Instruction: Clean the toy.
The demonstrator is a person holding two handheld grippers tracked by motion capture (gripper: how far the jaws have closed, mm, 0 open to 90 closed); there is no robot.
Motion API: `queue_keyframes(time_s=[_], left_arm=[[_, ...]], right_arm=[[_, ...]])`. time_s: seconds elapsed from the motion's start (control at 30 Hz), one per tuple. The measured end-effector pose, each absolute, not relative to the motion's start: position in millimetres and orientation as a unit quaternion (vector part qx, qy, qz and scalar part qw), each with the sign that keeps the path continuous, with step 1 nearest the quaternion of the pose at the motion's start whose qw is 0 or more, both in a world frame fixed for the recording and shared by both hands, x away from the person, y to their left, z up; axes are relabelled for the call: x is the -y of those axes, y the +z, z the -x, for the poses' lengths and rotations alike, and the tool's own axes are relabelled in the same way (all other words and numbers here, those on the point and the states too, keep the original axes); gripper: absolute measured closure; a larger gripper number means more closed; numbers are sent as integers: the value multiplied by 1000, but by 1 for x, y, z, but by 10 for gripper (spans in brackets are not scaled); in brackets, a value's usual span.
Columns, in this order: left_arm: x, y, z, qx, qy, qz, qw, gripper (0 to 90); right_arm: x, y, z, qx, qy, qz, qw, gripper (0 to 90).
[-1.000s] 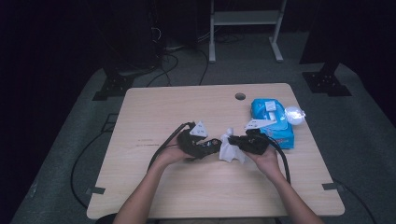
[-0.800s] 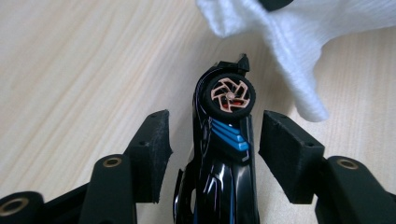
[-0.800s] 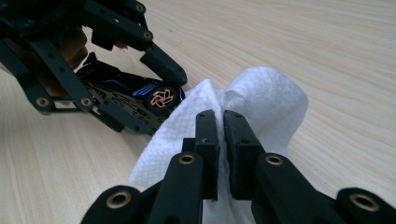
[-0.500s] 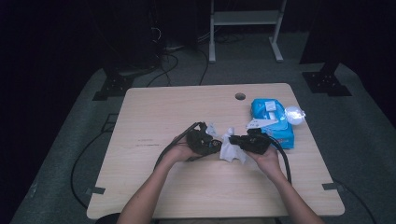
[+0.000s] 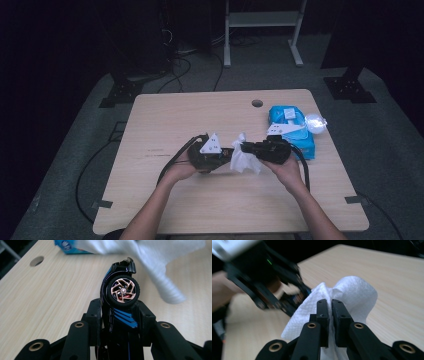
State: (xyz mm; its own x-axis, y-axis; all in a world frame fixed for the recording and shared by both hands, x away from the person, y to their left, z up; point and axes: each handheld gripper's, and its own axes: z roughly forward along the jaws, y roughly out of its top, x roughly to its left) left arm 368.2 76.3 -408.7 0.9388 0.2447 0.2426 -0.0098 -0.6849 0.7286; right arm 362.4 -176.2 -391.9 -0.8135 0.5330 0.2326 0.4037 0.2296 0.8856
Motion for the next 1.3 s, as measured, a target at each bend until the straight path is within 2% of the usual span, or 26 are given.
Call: queue_keyframes(time_s=[0.2, 0.57, 0.83, 1.13, 1.3], left_arm=[[-75, -407, -361, -42, 174, -901, 394, 624], [-80, -408, -362, -51, 171, -901, 397, 625], [-78, -408, -361, -48, 165, -903, 394, 630], [-77, -408, -361, -49, 167, -900, 401, 631], [-72, -408, -360, -41, 167, -902, 397, 632]], right_arm=[[151, -380, -352, -801, 536, -259, 65, 837], [177, -415, -369, -794, 515, -321, 36, 837], [166, -398, -361, -786, 545, -291, 30, 837], [162, -392, -355, -793, 536, -284, 61, 838], [146, -377, -345, -799, 544, -251, 60, 838]])
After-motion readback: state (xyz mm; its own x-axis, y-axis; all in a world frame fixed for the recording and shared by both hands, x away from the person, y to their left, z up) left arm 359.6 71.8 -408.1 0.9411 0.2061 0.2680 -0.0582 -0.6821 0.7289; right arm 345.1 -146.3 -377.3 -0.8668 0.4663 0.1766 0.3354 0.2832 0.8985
